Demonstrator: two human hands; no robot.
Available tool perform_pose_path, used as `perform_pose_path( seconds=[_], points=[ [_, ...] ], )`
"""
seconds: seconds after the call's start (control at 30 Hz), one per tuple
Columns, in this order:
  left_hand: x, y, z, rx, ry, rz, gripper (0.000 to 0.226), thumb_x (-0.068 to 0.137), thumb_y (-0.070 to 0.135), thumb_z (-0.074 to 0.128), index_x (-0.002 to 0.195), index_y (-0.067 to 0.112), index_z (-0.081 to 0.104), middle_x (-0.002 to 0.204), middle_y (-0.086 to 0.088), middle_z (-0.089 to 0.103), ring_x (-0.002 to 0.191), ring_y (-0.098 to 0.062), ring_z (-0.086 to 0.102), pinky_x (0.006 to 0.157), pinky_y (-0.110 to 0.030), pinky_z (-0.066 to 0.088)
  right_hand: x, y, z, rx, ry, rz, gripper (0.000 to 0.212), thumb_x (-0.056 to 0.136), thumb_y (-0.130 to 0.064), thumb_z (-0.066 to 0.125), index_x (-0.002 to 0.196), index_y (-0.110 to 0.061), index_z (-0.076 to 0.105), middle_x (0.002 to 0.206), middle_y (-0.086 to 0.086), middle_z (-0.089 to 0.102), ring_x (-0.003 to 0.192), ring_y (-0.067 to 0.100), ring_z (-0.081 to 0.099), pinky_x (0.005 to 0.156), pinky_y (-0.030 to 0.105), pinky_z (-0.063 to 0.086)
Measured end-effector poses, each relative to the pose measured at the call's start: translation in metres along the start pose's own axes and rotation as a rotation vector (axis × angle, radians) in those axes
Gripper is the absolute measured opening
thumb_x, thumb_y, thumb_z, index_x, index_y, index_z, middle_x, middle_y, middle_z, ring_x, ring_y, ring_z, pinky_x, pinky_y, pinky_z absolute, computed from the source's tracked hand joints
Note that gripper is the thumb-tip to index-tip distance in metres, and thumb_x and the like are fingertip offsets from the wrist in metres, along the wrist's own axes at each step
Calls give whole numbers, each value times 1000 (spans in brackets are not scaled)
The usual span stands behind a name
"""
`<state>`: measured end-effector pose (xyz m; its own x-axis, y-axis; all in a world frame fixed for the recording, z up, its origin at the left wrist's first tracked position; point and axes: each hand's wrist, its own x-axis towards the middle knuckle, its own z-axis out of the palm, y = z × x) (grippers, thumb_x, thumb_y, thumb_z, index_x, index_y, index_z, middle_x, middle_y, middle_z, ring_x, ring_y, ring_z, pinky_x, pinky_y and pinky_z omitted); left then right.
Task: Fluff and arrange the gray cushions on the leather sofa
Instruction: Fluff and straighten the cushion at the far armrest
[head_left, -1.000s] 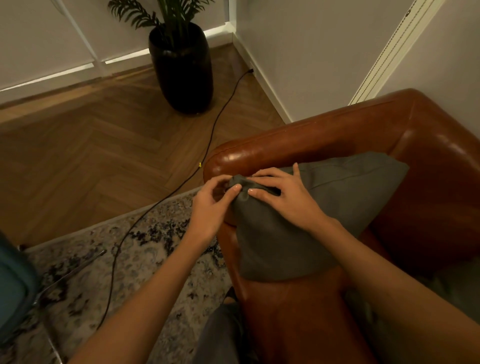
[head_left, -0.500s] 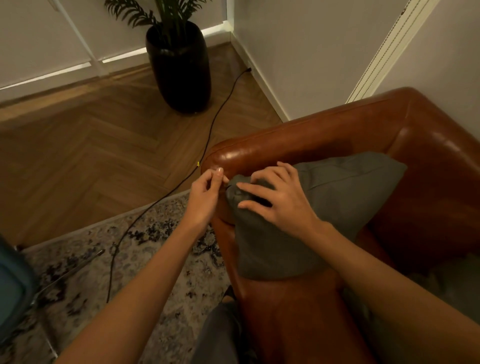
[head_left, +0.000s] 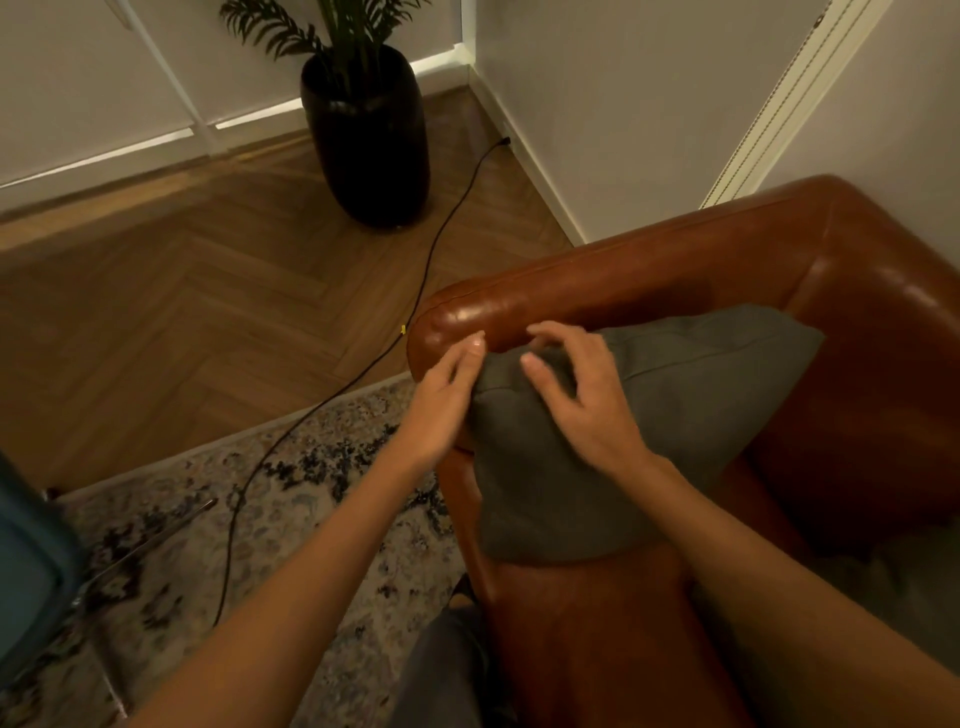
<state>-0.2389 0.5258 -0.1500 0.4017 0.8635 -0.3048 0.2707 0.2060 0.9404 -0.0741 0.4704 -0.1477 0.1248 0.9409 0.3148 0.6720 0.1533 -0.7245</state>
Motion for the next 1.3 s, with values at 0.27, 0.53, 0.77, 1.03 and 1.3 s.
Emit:
perform_pose_path(
  seconds=[0.27, 0.53, 0.77, 1.03, 1.3],
  points=[
    [1, -13, 12, 423, 246, 260, 25, 97, 43, 49, 102, 19, 57, 100, 4, 58, 91, -5, 53, 80, -20, 42, 17, 45, -19, -635, -277, 236, 56, 99, -59, 13, 141, -38, 44, 150, -8, 43, 145, 13, 26, 118, 52, -7],
    [-5, -17, 17, 426, 276, 318, 40, 99, 43, 33, 113, 16, 59, 105, 5, 58, 95, -4, 52, 83, -16, 38, 10, 117, -126, -738, -45, 498, 54, 103, -51, 18, 137, -26, 52, 149, 4, 44, 144, 23, 27, 117, 55, 0],
    [-13, -32, -6, 448, 355, 297, 27, 101, 31, 38, 109, 16, 60, 99, -1, 61, 92, -13, 55, 74, -18, 38, -10, 111, -169, 104, 113, 715, 47, 99, -54, 41, 125, -25, 66, 138, -1, 56, 130, 17, 48, 100, 25, 35],
    [15, 10, 7, 954, 350, 111, 25, 97, 19, 43, 113, 14, 61, 126, -11, 57, 128, -34, 41, 110, -59, 24, 28, 107, -201, 65, -271, 910, 26, 93, -21, 63, 115, -10, 69, 109, 0, 60, 92, 12, 54, 69, 22, 42],
    [44, 63, 142, 996, -159, 452, 50, 99, 49, 38, 142, 23, 39, 152, -2, 33, 145, -22, 19, 119, -52, 5, 49, 119, -188, -66, -253, 947, 20, 86, -6, 69, 102, 5, 72, 108, 17, 69, 92, 26, 65, 73, 34, 57]
  ],
)
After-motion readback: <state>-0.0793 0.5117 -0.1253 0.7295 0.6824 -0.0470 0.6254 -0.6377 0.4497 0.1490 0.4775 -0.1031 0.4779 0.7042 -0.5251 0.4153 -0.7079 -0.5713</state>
